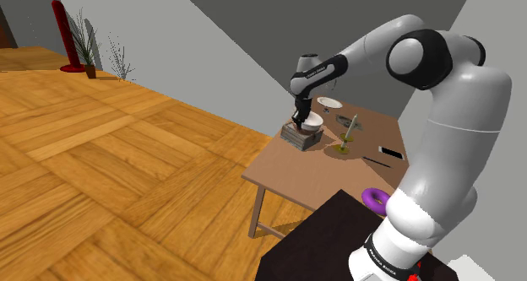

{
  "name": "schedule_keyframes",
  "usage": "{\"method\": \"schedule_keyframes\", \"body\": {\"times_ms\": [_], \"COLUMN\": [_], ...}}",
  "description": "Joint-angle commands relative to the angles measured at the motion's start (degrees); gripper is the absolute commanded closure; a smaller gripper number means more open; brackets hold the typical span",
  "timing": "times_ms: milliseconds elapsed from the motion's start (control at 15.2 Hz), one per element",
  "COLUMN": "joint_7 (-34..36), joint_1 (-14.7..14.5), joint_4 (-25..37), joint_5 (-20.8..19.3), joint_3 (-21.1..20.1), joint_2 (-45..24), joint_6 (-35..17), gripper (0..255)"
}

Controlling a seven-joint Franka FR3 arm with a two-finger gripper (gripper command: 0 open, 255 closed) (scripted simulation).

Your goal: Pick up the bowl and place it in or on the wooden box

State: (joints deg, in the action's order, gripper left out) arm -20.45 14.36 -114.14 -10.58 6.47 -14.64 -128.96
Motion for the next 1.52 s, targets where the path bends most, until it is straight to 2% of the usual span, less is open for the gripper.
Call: {"method": "schedule_keyframes", "body": {"times_ms": [0,528,792,858,1452], "joint_7": [-2.1,-9.8,-13.1,-14.1,-13.4], "joint_1": [1.2,6.4,9.3,10.3,10.3], "joint_4": [4.7,28.8,46.0,53.4,50.1], "joint_5": [0.8,4.1,5.6,6.1,6.0], "joint_3": [0.4,1.0,0.9,0.8,0.7], "joint_2": [-3.4,-18.4,-28.5,-32.7,-34.8], "joint_6": [1.0,9.1,15.8,18.8,13.5], "gripper": [255,255,255,255,255]}}
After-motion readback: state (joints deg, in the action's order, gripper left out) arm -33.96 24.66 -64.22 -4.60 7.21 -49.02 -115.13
